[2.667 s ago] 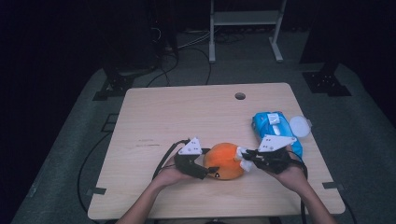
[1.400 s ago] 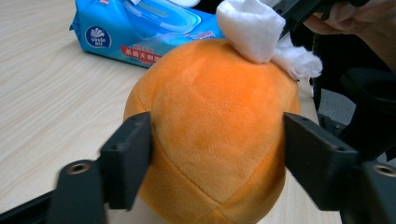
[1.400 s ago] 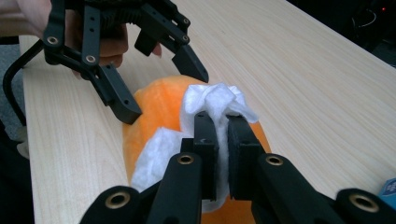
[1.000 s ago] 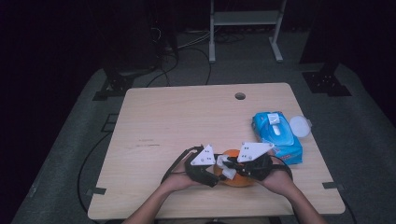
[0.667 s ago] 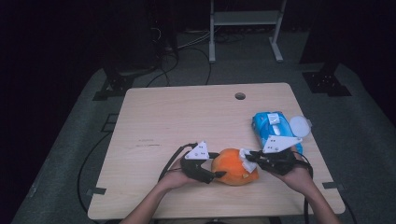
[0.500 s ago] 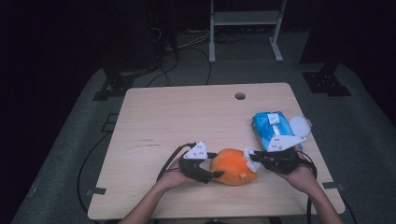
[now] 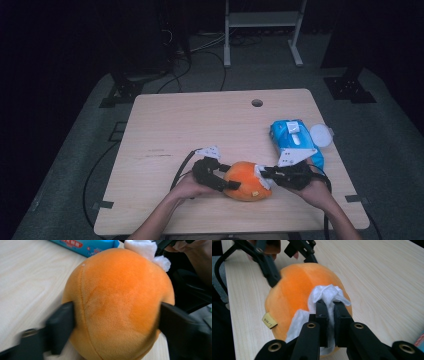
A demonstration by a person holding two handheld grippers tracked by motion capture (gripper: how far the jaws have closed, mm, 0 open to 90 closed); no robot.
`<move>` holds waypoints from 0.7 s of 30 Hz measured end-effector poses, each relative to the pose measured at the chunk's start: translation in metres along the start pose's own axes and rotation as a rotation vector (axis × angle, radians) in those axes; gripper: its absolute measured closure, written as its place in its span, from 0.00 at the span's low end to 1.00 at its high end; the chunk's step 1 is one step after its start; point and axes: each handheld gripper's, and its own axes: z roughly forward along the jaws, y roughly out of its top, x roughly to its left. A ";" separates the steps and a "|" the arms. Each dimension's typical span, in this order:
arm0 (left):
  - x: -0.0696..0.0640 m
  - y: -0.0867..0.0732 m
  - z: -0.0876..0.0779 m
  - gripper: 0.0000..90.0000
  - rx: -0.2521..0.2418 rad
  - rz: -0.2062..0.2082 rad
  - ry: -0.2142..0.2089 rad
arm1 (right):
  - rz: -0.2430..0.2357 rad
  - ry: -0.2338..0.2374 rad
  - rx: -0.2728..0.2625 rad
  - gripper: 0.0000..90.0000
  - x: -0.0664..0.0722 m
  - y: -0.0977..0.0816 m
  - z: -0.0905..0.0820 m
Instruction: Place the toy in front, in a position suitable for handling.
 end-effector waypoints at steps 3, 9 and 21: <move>-0.019 0.009 -0.008 0.48 -0.146 0.187 0.113 | -0.004 -0.014 -0.022 0.93 0.000 0.005 -0.009; -0.015 0.002 -0.004 0.45 -0.172 0.373 0.254 | 0.019 -0.041 -0.069 0.93 -0.006 0.014 -0.008; 0.011 -0.006 -0.004 0.21 -0.023 0.109 0.173 | -0.061 -0.033 0.022 0.93 0.012 0.012 0.026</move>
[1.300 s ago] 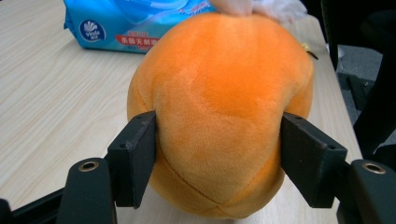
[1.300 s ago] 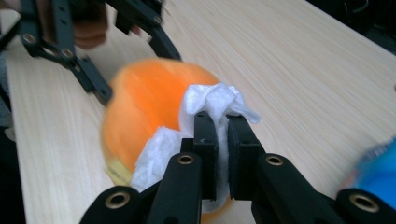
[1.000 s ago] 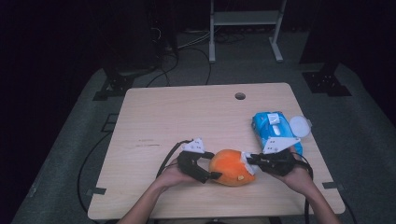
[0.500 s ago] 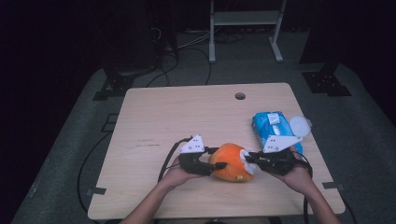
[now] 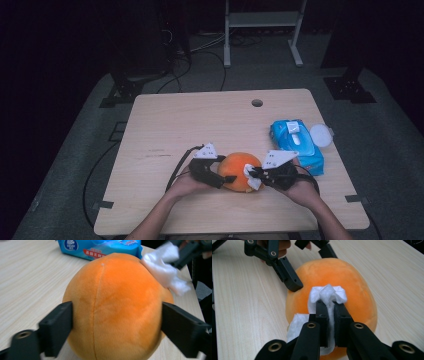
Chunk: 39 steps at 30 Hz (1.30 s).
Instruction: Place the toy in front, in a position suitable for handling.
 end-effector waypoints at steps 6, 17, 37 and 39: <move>-0.001 -0.006 -0.002 0.22 0.006 0.025 0.002 | 0.079 -0.012 0.019 0.93 -0.017 -0.024 -0.010; -0.005 -0.008 -0.001 0.24 0.026 0.047 0.006 | 0.054 -0.037 -0.012 0.93 -0.012 -0.010 -0.008; -0.009 -0.009 -0.001 0.21 0.036 0.088 0.012 | 0.125 -0.006 0.081 0.93 -0.029 -0.031 -0.003; -0.012 -0.008 -0.001 0.21 0.039 0.105 0.018 | 0.119 0.005 0.105 0.93 -0.027 -0.036 -0.004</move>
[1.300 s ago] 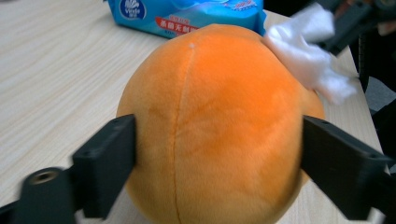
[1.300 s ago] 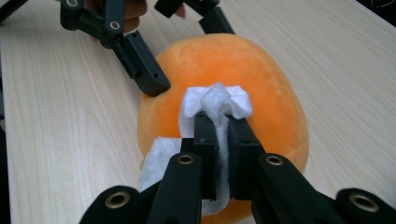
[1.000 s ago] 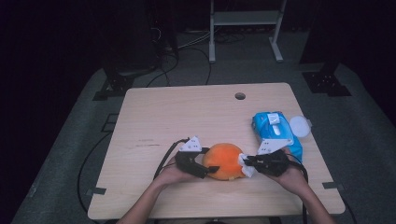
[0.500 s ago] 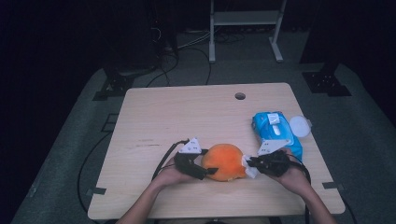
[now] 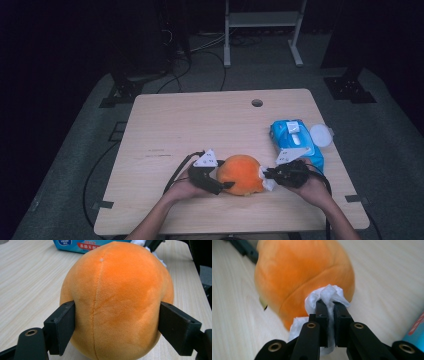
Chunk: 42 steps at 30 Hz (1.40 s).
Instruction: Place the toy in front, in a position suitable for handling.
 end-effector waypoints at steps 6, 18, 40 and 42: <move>-0.006 0.003 0.001 0.24 0.007 0.052 0.004 | 0.001 0.007 -0.139 0.92 0.005 0.017 -0.012; -0.010 0.009 0.001 0.25 0.031 0.077 0.031 | 0.014 -0.011 -0.080 0.93 0.003 0.004 -0.007; -0.018 0.017 0.004 0.23 0.036 0.111 0.051 | -0.055 0.011 -0.185 0.92 0.027 0.028 -0.010; -0.013 0.016 0.001 0.17 0.026 0.075 0.030 | -0.075 0.002 -0.166 0.92 0.027 0.027 -0.006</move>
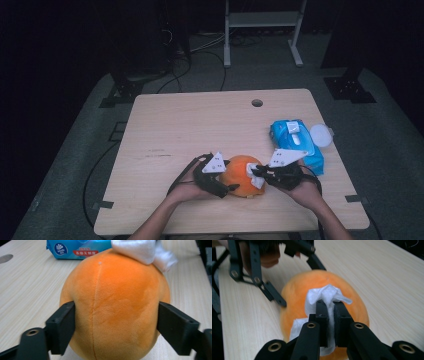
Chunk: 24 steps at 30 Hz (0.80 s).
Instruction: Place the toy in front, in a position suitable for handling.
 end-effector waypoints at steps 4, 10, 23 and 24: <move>0.019 -0.006 -0.003 0.11 -0.018 -0.193 -0.086 | 0.031 0.012 0.012 0.92 -0.006 -0.008 -0.003; 0.011 -0.002 -0.002 0.31 -0.017 -0.121 -0.058 | 0.010 -0.022 0.002 0.92 0.000 0.001 -0.002; 0.009 0.001 -0.003 0.33 -0.026 -0.114 -0.054 | -0.009 -0.053 0.008 0.92 -0.001 0.003 -0.006; 0.007 0.004 -0.003 0.36 -0.022 -0.105 -0.045 | -0.028 -0.056 0.000 0.93 0.005 0.008 -0.004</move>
